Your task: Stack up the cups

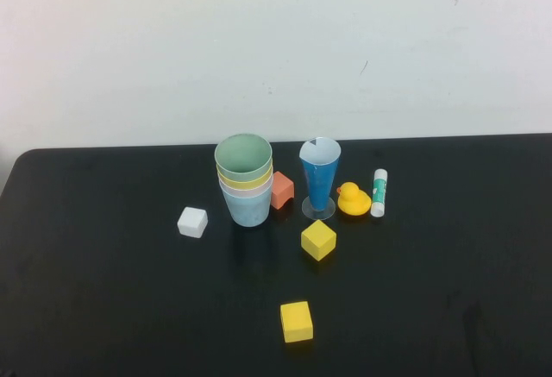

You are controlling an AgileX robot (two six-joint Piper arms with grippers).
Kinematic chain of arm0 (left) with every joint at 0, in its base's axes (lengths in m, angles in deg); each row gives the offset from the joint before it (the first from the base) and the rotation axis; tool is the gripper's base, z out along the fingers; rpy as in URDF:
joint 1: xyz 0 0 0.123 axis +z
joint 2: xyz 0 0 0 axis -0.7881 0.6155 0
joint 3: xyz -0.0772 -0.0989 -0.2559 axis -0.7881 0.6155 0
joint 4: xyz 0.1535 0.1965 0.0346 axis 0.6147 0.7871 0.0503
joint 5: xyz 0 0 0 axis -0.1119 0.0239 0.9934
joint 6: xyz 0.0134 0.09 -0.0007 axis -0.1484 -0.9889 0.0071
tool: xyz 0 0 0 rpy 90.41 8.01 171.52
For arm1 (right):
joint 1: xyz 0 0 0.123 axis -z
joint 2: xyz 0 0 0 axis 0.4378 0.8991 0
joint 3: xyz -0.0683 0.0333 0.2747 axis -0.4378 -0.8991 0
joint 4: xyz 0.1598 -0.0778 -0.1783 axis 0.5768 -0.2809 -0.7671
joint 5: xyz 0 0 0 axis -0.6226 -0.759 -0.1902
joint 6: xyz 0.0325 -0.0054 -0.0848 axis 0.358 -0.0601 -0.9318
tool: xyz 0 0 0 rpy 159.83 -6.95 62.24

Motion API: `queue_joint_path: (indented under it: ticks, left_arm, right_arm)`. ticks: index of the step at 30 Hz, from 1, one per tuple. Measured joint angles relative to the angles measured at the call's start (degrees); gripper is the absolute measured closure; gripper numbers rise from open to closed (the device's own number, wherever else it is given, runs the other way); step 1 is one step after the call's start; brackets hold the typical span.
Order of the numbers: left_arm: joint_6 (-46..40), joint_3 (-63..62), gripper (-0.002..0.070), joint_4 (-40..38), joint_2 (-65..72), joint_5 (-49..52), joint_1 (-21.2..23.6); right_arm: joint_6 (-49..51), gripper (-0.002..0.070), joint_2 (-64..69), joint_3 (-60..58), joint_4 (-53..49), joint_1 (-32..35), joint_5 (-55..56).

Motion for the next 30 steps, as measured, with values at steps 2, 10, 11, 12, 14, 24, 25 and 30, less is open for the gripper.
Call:
queue_joint_path:
  ticks: [2, 10, 11, 12, 14, 24, 25, 30]
  left_arm:
    - [0.0, 0.0, 0.0676, 0.0, 0.0, 0.0, 0.0]
    - [0.1, 0.0, 0.0676, 0.0, 0.0, 0.1, 0.0]
    - [0.1, 0.0, 0.0676, 0.0, 0.0, 0.1, 0.0]
    - [0.1, 0.0, 0.0676, 0.0, 0.0, 0.1, 0.0]
    - [0.1, 0.0, 0.0676, 0.0, 0.0, 0.1, 0.0]
    - [0.0, 0.0, 0.0676, 0.0, 0.0, 0.1, 0.0]
    - [0.0, 0.0, 0.0676, 0.0, 0.0, 0.1, 0.0]
    - [0.0, 0.0, 0.0676, 0.0, 0.0, 0.1, 0.0]
  right_arm:
    - [0.0, 0.0678, 0.0, 0.0, 0.0, 0.0, -0.3]
    - [0.4, 0.0678, 0.0, 0.0, 0.0, -1.3, -0.5]
    - [0.4, 0.0678, 0.0, 0.0, 0.0, -1.7, -0.5]
    - [0.4, 0.0678, 0.0, 0.0, 0.0, -2.1, -0.5]
    - [0.4, 0.0678, 0.0, 0.1, 0.0, -2.3, -0.6]
    - [0.8, 0.0678, 0.0, 0.1, 1.7, -2.4, -0.5]
    - [0.9, 0.0678, 0.0, 0.1, 2.9, -2.4, -0.5]
    - [4.9, 0.0678, 0.0, 0.1, 5.1, -2.4, -0.4]
